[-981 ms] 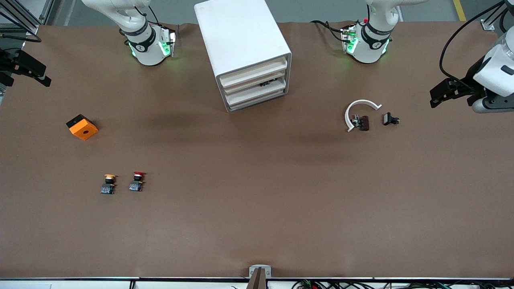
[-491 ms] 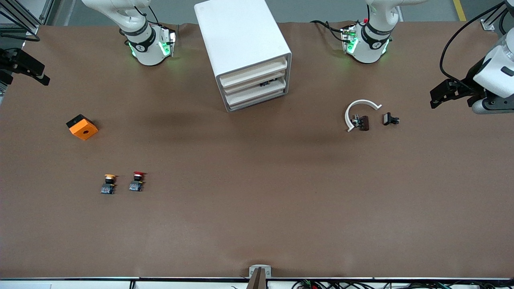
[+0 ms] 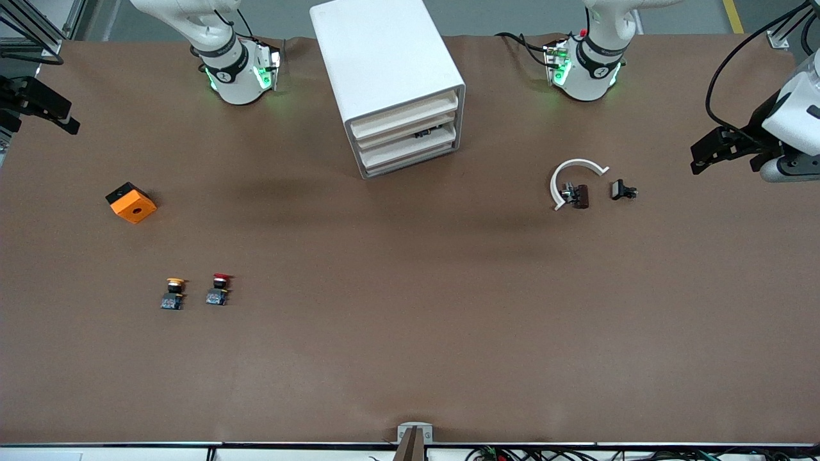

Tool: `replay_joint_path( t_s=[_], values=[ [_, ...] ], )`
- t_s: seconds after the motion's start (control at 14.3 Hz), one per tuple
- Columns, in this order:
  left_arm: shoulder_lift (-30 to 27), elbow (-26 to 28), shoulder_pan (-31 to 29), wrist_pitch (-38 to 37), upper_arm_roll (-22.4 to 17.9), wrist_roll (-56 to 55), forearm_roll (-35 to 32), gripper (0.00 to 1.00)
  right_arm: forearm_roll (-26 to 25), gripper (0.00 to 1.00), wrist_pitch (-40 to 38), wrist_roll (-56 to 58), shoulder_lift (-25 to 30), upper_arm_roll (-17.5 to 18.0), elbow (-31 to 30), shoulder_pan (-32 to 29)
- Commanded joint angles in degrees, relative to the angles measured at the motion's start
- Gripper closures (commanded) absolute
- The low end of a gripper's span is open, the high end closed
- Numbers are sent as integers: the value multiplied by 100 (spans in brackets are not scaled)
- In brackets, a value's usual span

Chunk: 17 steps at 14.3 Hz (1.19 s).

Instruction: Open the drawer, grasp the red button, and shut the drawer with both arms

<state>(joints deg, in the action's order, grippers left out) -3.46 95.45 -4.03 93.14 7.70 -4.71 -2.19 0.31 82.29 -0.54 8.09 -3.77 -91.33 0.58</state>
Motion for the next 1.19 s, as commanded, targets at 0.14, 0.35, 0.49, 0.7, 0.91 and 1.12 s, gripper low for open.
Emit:
replay_joint_path(
  t_s=[0.14, 0.35, 0.49, 0.7, 0.91, 1.12],
  values=[
    [-296, 256, -37, 222, 21, -4, 96, 0, 39, 0, -73, -78, 149, 87, -78, -111],
    [-111, 0, -37, 204, 21, 23, 96, 0, 30, 0, -72, -78, 157, 69, -70, -32],
    [-102, -26, -37, 195, 21, 23, 88, 0, 30, 0, -64, -69, 157, 61, -70, -32],
    [-41, -114, -45, 195, 21, 23, 88, 0, 39, 0, -64, -69, 157, 78, -70, -32],
    [21, -219, -45, 126, 21, 23, 105, 0, 30, 0, -55, -69, 157, 69, -70, -32],
    [196, -509, -45, -173, 21, 23, 105, 0, 30, 0, -55, -60, 157, 61, -70, -32]
  ],
)
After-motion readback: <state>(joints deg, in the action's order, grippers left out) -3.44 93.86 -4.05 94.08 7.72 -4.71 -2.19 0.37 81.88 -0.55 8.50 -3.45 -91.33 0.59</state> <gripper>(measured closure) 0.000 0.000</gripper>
